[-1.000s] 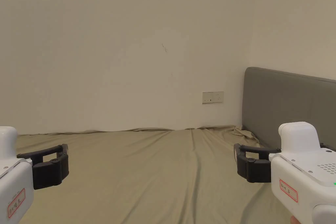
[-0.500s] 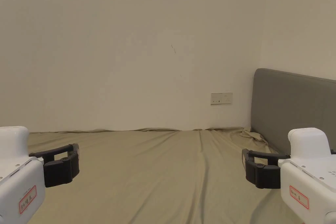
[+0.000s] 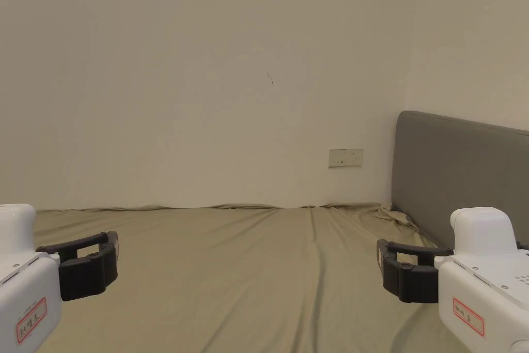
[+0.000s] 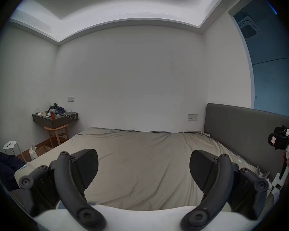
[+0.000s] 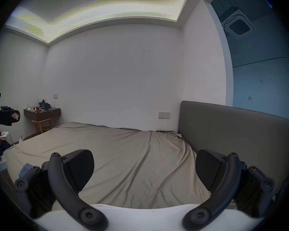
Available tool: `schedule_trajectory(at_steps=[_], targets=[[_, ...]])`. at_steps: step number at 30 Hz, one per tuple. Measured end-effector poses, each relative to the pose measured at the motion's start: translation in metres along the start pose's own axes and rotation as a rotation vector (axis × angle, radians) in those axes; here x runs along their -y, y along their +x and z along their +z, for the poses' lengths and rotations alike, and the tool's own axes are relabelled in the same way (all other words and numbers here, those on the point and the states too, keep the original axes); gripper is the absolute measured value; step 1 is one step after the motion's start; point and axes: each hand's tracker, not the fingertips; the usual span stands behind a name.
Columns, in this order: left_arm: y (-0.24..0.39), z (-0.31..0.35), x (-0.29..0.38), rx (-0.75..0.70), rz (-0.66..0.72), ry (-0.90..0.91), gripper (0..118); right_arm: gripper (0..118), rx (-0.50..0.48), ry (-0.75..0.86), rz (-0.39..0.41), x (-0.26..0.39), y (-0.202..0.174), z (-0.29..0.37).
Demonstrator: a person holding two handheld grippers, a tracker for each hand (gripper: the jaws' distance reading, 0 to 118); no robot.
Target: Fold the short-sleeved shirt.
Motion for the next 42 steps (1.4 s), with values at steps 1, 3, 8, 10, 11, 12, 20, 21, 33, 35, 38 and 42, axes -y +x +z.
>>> schedule_trajectory(at_steps=[1,3,8,10,11,12,20,21,33,35,38,42], targets=[[0.000,0.000,0.000,0.000,0.002,0.000,116,118,-0.001,-0.001,0.000,0.000,0.000,0.000],[0.000,0.000,0.002,-0.002,-0.002,0.002,116,118,-0.004,-0.005,0.000,0.001,-0.001,-0.001],[0.000,0.001,0.001,-0.002,-0.007,0.003,116,118,-0.012,-0.010,-0.002,0.002,-0.003,-0.004],[-0.001,0.001,0.001,0.002,-0.006,0.000,116,118,-0.016,-0.010,-0.004,0.002,-0.004,-0.004],[0.000,0.001,0.001,0.001,-0.006,-0.001,116,118,-0.017,-0.011,-0.006,0.002,-0.004,-0.004],[-0.001,0.000,0.001,0.001,-0.007,-0.001,116,118,-0.020,-0.009,-0.008,0.002,-0.004,-0.004],[-0.001,-0.001,0.003,0.011,-0.005,-0.016,116,118,-0.023,-0.009,-0.014,0.000,-0.005,-0.004],[-0.001,-0.001,0.003,0.010,-0.007,-0.017,116,118,-0.022,-0.005,-0.010,-0.001,-0.005,-0.003],[-0.003,-0.001,0.004,0.005,-0.018,-0.021,116,118,-0.028,0.004,-0.008,0.000,-0.009,-0.004],[-0.004,-0.001,0.004,0.010,-0.015,-0.021,116,118,-0.030,0.001,-0.007,0.000,-0.009,-0.004],[-0.005,-0.001,0.004,0.009,-0.011,-0.016,116,118,-0.035,-0.001,-0.007,0.001,-0.011,-0.005],[-0.006,-0.002,0.005,0.010,-0.012,-0.020,116,118,-0.033,-0.002,0.000,0.001,-0.012,-0.007]])
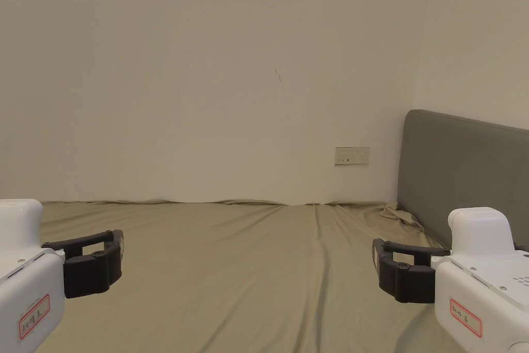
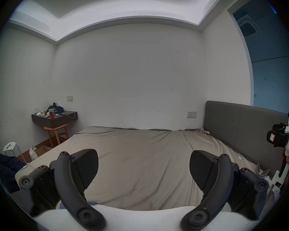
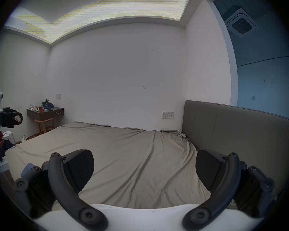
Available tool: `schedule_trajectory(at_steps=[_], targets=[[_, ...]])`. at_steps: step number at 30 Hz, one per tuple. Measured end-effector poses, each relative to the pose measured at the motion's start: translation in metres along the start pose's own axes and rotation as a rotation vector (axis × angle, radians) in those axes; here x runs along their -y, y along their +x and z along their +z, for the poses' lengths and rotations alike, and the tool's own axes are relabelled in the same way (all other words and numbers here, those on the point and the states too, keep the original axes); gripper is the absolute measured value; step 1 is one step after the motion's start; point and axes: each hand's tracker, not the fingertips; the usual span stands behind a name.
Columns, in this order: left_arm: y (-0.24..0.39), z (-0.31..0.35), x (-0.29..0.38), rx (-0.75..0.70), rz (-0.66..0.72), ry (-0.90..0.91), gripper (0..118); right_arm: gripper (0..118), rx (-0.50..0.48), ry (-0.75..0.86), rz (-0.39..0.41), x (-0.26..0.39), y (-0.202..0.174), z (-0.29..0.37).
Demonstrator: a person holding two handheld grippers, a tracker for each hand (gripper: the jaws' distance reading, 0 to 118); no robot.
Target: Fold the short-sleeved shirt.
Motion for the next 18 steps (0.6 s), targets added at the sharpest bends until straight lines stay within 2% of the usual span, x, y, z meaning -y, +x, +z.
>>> schedule_trajectory(at_steps=[4,9,10,12,16,18], targets=[[-0.001,0.001,0.002,0.014,0.001,-0.002,116,118,-0.044,0.017,-0.019,0.001,0.002,0.001],[0.000,0.000,0.003,0.014,-0.005,-0.003,116,118,-0.234,-0.037,-0.161,0.001,0.011,0.001],[0.001,-0.001,0.003,0.014,-0.010,-0.005,116,118,-0.242,-0.043,-0.208,0.002,0.012,0.001],[0.001,-0.002,0.004,0.013,-0.021,-0.003,116,118,-0.174,-0.086,-0.254,0.004,0.009,0.002],[0.004,-0.004,0.004,0.023,-0.019,-0.006,116,118,-0.188,-0.105,-0.308,0.004,0.011,-0.001],[0.007,-0.006,0.004,0.037,-0.016,-0.012,116,118,-0.245,-0.093,-0.336,0.006,0.013,0.000]])
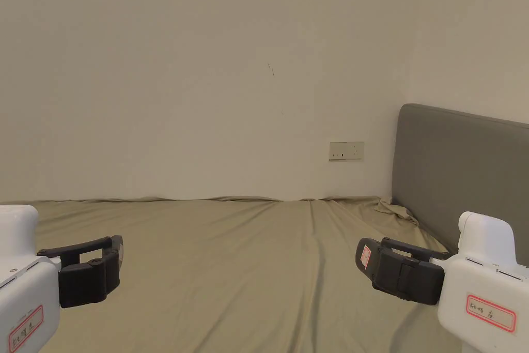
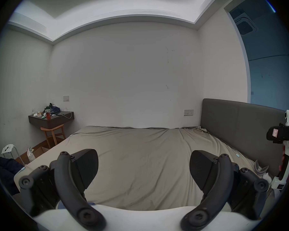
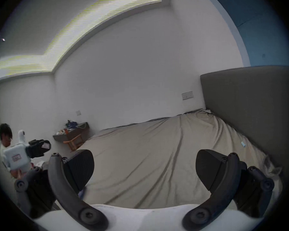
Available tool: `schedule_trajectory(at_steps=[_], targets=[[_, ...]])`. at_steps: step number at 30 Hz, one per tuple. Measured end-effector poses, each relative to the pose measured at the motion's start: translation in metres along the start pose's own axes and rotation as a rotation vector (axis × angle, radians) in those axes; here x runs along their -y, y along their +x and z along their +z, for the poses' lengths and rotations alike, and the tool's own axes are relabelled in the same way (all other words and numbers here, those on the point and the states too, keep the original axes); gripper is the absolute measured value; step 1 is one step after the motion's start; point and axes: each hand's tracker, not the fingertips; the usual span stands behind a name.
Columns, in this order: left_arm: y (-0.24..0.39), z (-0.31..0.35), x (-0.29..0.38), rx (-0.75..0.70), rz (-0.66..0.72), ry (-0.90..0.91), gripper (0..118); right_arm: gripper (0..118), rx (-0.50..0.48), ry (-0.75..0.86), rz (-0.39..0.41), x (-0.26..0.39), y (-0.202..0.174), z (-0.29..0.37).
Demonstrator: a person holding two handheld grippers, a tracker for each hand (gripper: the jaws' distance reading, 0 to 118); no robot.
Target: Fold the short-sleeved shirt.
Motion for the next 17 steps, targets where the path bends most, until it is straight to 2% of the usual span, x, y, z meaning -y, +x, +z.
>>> schedule_trajectory(at_steps=[3,6,7,8,11,14,15,17], targets=[[0.004,-0.002,0.001,0.007,-0.008,-0.004,116,118,-0.061,0.027,-0.056,0.000,0.001,0.005],[0.007,-0.004,0.001,0.015,-0.014,-0.012,116,118,-0.018,0.037,-0.069,-0.002,-0.001,0.002],[0.009,-0.004,0.002,0.020,-0.014,-0.013,116,118,0.038,0.007,-0.064,-0.004,-0.002,0.001],[0.009,-0.004,0.002,0.022,-0.015,-0.013,116,118,0.053,-0.013,-0.060,-0.005,-0.002,-0.001],[0.011,-0.004,0.002,0.029,-0.009,-0.010,116,118,-0.005,0.030,-0.055,-0.004,0.001,-0.001],[0.010,-0.005,0.000,0.041,0.010,-0.006,116,118,-0.027,0.065,-0.110,-0.002,0.006,0.000],[0.012,-0.006,0.000,0.042,0.013,-0.004,116,118,-0.055,0.083,-0.107,-0.001,0.008,0.000],[0.011,-0.006,-0.001,0.042,0.009,0.001,116,118,0.000,0.086,-0.058,-0.003,0.003,0.000]])
